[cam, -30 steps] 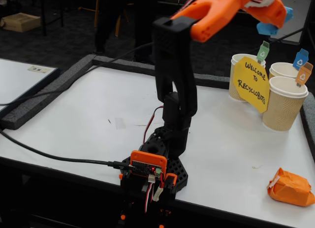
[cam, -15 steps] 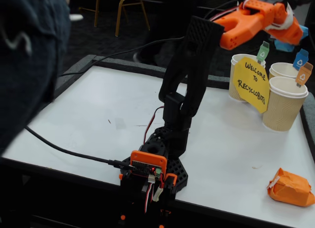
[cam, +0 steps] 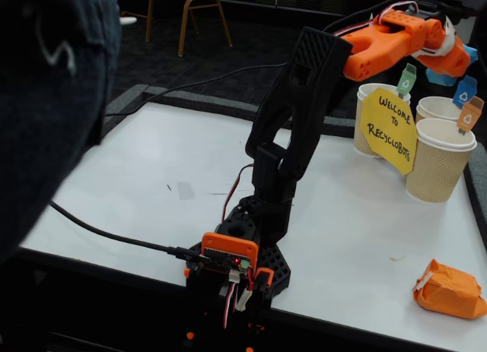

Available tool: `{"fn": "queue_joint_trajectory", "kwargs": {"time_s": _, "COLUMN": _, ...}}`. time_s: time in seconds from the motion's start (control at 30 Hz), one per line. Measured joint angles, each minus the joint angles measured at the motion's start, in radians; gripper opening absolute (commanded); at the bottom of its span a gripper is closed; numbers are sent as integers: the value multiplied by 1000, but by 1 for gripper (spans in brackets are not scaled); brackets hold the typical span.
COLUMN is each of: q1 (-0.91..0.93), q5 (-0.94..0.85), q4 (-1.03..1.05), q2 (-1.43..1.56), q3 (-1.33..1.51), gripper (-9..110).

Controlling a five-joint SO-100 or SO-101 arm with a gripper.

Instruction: Sort rubbish by color.

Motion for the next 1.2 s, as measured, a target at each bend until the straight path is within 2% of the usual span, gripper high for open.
{"fn": "queue_joint_trajectory", "kwargs": {"time_s": 0.3, "q1": 3, "q5": 0, "q4": 0, "q2": 0, "q3": 0, "gripper": 23}}
{"fn": "queue_joint_trajectory", "kwargs": {"time_s": 0.6, "q1": 29, "q5": 0, "q4": 34, "q2": 0, "q3": 0, "gripper": 0}}
{"fn": "queue_joint_trajectory", "kwargs": {"time_s": 0.8, "q1": 35, "q5": 0, "q4": 229, "q2": 20, "q3": 0, "gripper": 0}}
{"fn": "queue_joint_trajectory", "kwargs": {"time_s": 0.97, "q1": 37, "q5": 0, "q4": 405, "q2": 183, "q3": 35, "gripper": 0}}
{"fn": "queue_joint_trajectory", "kwargs": {"time_s": 1.2, "q1": 40, "q5": 0, "q4": 531, "q2": 598, "q3": 265, "gripper": 0}}
